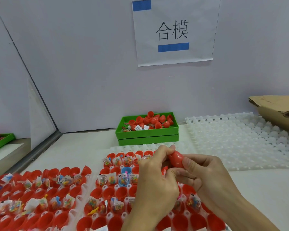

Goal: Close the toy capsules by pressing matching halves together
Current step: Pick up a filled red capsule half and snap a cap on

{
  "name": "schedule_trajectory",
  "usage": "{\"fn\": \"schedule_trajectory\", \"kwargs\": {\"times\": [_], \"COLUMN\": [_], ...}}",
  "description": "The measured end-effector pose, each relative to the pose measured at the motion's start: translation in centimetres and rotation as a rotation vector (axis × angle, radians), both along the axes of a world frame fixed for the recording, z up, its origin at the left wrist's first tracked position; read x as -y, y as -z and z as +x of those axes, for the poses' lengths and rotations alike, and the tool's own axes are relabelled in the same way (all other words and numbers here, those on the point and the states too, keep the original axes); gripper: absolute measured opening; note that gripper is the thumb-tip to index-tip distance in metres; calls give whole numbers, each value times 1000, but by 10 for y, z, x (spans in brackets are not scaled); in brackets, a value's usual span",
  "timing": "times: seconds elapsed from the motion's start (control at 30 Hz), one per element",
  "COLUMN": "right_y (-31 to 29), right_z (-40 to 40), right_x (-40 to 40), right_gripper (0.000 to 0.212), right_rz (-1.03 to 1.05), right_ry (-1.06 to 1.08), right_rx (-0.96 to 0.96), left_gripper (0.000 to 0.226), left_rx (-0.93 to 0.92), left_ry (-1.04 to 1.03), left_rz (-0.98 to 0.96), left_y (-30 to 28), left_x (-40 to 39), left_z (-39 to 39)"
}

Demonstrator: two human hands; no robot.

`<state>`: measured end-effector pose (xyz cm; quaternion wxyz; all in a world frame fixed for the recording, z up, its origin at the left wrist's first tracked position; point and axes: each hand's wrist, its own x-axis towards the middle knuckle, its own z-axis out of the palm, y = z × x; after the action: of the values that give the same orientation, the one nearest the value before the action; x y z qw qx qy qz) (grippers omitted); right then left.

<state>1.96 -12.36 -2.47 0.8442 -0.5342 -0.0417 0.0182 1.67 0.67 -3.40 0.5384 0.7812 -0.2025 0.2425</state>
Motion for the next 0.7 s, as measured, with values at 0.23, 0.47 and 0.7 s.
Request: {"fn": "schedule_trajectory", "kwargs": {"times": [0.23,0.47,0.7], "right_y": [-3,-6,-8], "right_z": [-1,-2,-3], "right_x": [1,-2,-2], "right_gripper": [28,27,34], "right_rz": [21,92,104], "right_ry": [-13,-158,-212], "right_rx": [-7,4,-8], "left_gripper": [39,45,47], "left_rx": [19,-68,-54], "left_ry": [-10,-11,-44], "left_rz": [2,40,35], "left_y": [-3,-4,-8], "left_x": [4,-1,-1], "left_z": [-5,-1,-2]}}
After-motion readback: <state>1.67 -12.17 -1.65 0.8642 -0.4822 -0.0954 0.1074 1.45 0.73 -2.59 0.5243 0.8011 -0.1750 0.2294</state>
